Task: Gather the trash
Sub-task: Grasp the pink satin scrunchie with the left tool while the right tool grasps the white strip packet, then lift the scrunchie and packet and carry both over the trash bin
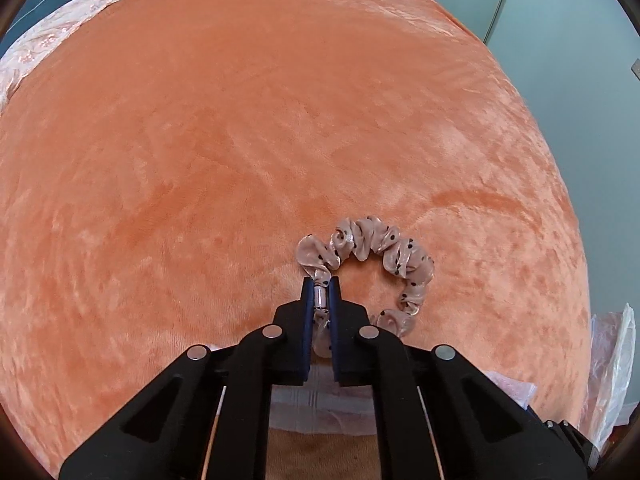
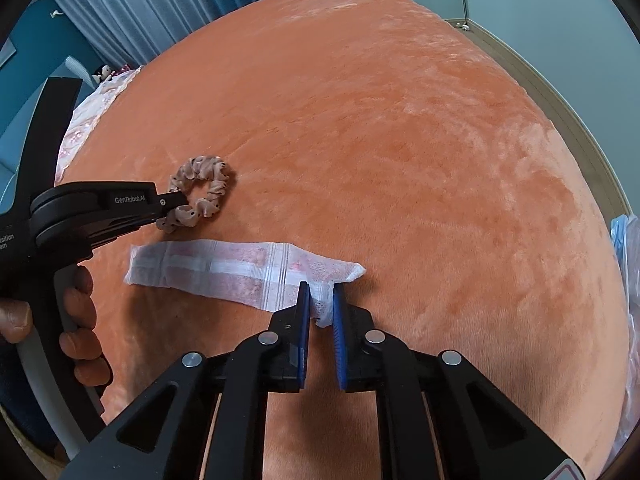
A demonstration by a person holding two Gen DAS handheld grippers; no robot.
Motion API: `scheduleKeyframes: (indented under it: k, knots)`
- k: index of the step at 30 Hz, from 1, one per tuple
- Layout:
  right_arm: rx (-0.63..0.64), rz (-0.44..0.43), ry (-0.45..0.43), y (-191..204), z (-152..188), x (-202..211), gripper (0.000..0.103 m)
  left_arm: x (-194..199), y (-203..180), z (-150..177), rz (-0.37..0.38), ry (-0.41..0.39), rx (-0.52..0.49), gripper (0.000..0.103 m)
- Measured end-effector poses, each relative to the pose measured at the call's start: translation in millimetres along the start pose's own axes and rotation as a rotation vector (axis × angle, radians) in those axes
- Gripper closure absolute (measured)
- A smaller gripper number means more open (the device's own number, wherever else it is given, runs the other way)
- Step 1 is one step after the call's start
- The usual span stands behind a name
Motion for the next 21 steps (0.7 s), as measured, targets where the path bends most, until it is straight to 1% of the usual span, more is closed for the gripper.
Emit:
scheduleKeyframes:
  k: [4,9,13,21]
  knots:
    - [-0.013,-0.016,-0.001,-3.4,8.4,14.2,0.093,16.4,-7.5,9.2,0.015,-0.005,-0.003,0.097]
    - [-0.042,-0.025,-0.036,-11.5,12.5,45.8,0.093,47.0,-21.7,21.9,0.042,-0.026,-0.011,0.097]
    - [-0.054,-0.028,-0.085,-17.9,12.1,80.6,0.093,78.8,-40.1,33.2,0.063,-0.058,-0.030,0.097]
    - [-0.075,-0.027,-0.209,-35.8,12.4,159.5,0.093,141.8,-81.8,56.1,0.105,-0.127,-0.085,0.097]
Point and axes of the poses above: each gripper's, at about its wrist camera, not at the fingertips, and x roughly against the way its jaws point, y to its left, z to its underside, the point moved 1 cm from there along -x, roughly the way its jaws point, and after that the axes turned 3 degrees about z, right-handed, at the moved point
